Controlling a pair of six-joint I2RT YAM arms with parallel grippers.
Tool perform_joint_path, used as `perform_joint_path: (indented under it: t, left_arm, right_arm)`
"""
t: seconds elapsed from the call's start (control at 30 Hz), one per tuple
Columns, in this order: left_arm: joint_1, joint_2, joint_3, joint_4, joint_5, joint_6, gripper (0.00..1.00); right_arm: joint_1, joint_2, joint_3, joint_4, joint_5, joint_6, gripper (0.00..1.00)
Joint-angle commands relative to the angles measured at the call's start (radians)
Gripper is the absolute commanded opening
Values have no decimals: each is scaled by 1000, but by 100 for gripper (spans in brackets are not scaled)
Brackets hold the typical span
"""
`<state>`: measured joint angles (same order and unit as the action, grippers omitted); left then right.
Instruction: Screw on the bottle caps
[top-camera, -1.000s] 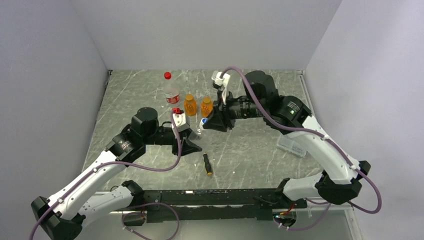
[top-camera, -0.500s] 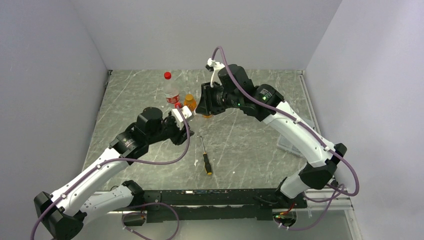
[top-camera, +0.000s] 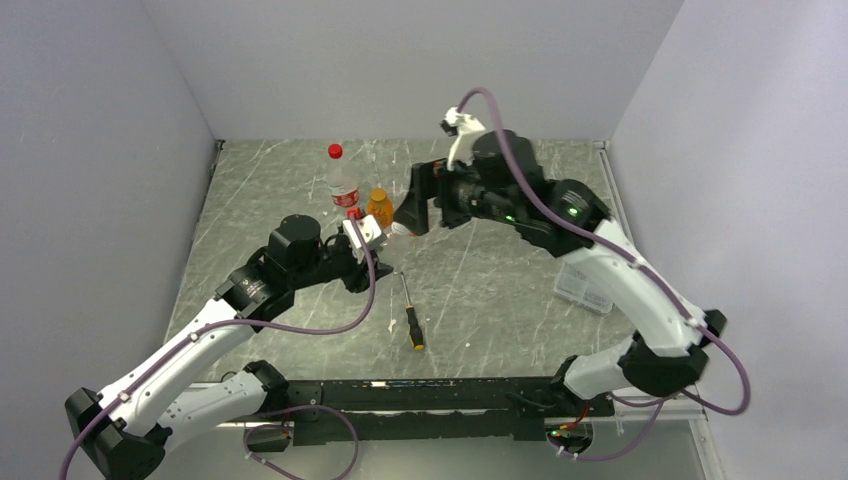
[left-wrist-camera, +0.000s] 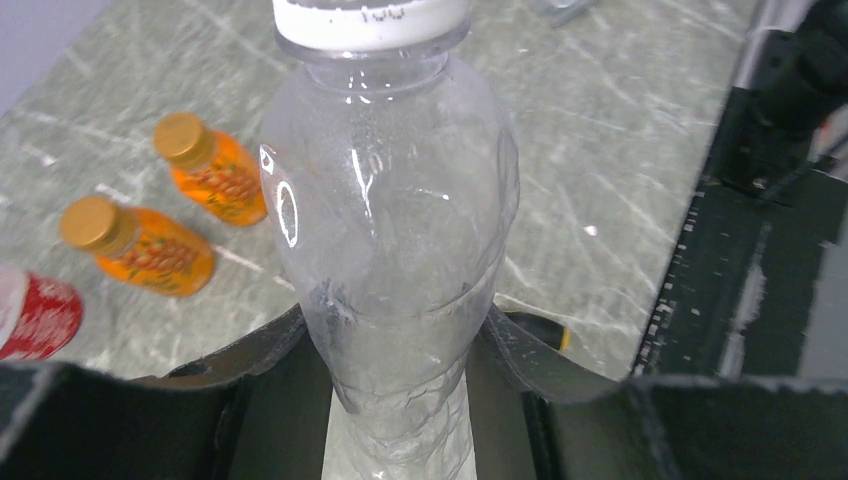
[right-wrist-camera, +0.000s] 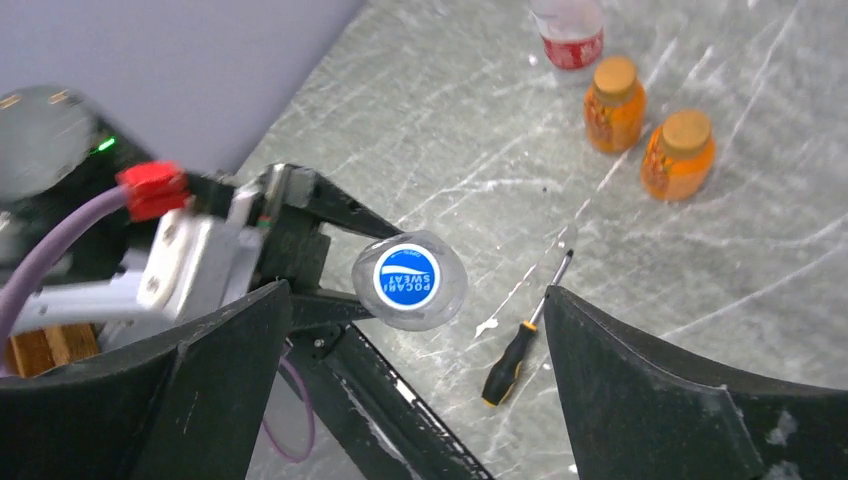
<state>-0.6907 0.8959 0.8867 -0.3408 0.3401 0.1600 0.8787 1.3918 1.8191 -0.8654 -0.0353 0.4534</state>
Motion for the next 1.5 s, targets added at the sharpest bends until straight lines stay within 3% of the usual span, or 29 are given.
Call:
perform_joint_path:
  t: [0.0,0.17,0.3,0.57,1.0,1.2,1.3,1.47]
  left_arm:
    - [1,-27,2,6,244,-8,0]
    - [10,-17,6,14,537,-22,0]
    - [10,27,29,4,690,-33,0]
    - [10,63,47,-7,763,-30,0]
    - [10,51,44,3,752,-34,0]
    - [10,43,46,6,717,-35,0]
    - [10,28,34,44,635,-60,0]
    - [10,-18,6,128,329,-84,0]
  right_arm:
    - [-3,-130,-48,90,-122,-205,99]
    - [-3,-196,-140,59,-325,-398,99]
    - [-3,-200,-158,48,-451,-444,88]
    - [-1,-172,-172,49,-589,-491,74]
    - [-3,-136,-170,9,-609,-510,58]
    - [-3,-139,-182,15,-632,-496,38]
    - [-2,-131,-179,13,-626,-479,20]
    - [-3,-88,-145,-22,-505,-380,9]
